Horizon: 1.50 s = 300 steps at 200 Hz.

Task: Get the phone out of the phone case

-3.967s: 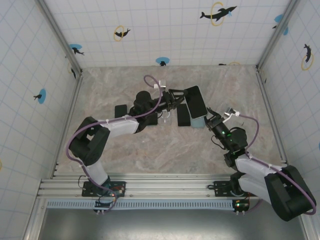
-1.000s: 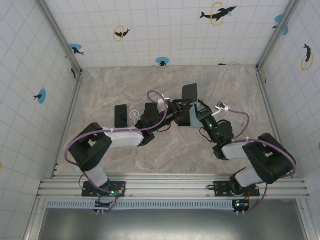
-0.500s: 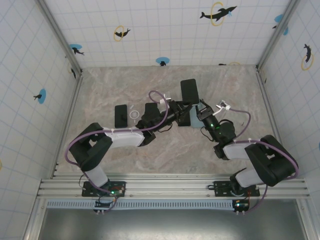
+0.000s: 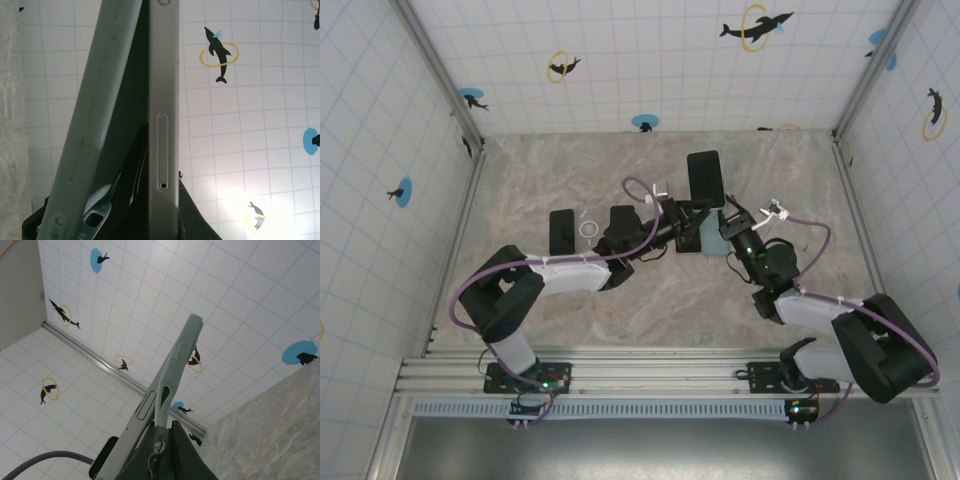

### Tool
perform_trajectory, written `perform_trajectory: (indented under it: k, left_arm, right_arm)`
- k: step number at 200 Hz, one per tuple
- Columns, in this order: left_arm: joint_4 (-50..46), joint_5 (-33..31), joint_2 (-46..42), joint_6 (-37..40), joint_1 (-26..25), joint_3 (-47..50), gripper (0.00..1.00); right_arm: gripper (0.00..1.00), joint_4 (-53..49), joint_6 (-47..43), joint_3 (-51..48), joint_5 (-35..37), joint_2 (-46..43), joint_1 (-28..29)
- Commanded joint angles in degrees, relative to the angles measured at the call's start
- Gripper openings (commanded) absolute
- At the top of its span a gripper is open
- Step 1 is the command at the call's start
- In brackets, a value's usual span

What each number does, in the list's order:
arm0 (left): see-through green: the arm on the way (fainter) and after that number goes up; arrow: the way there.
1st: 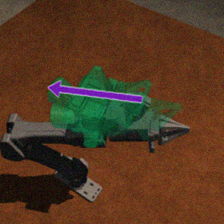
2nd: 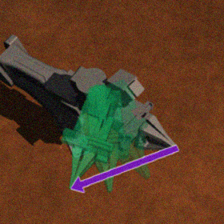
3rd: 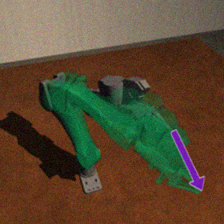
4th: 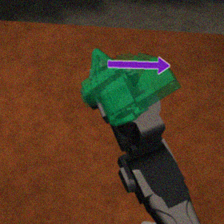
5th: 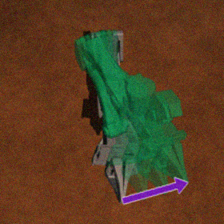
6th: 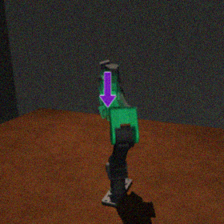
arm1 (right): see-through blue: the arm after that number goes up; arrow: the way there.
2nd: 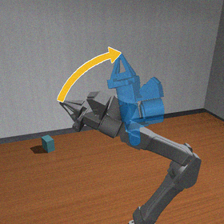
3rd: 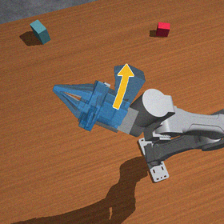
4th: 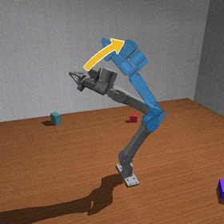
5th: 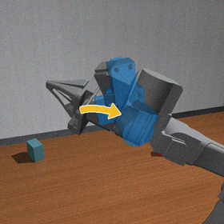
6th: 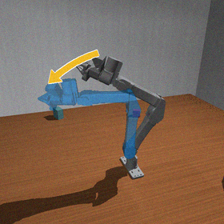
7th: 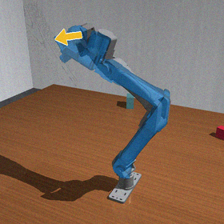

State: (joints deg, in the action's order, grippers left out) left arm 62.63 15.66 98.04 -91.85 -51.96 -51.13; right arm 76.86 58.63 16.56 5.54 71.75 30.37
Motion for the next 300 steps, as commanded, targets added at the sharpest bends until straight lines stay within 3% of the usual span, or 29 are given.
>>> perform_trajectory:
  k: [1,59,192,264,300]
  left_arm:
    - [1.27,-1.28,-1.09,2.38,0.81,-1.53,0.04]
    - [2.49,0.46,0.51,1.94,0.22,-3.83,0.03]
    - [2.48,2.95,1.68,2.51,0.1,-8.23,0.02]
    - [-0.45,4.55,-0.16,5.67,1.6,-5.29,0.04]
    - [-4.4,7.34,4.18,9.68,1.56,-7.74,0.05]
  right_arm:
    - [0.0,-5.76,-1.82,1.84,9.46,-2.52,-2.43]
    - [0.0,-9.59,-0.66,5.86,10.95,-1.42,-3.54]
    - [0.0,-12.57,-13.71,10.56,14.36,2.61,0.14]
    - [0.0,-24.22,-14.6,8.76,9.84,-4.04,-9.3]
    - [0.0,-32.72,-15.34,9.92,2.81,-7.1,-16.22]
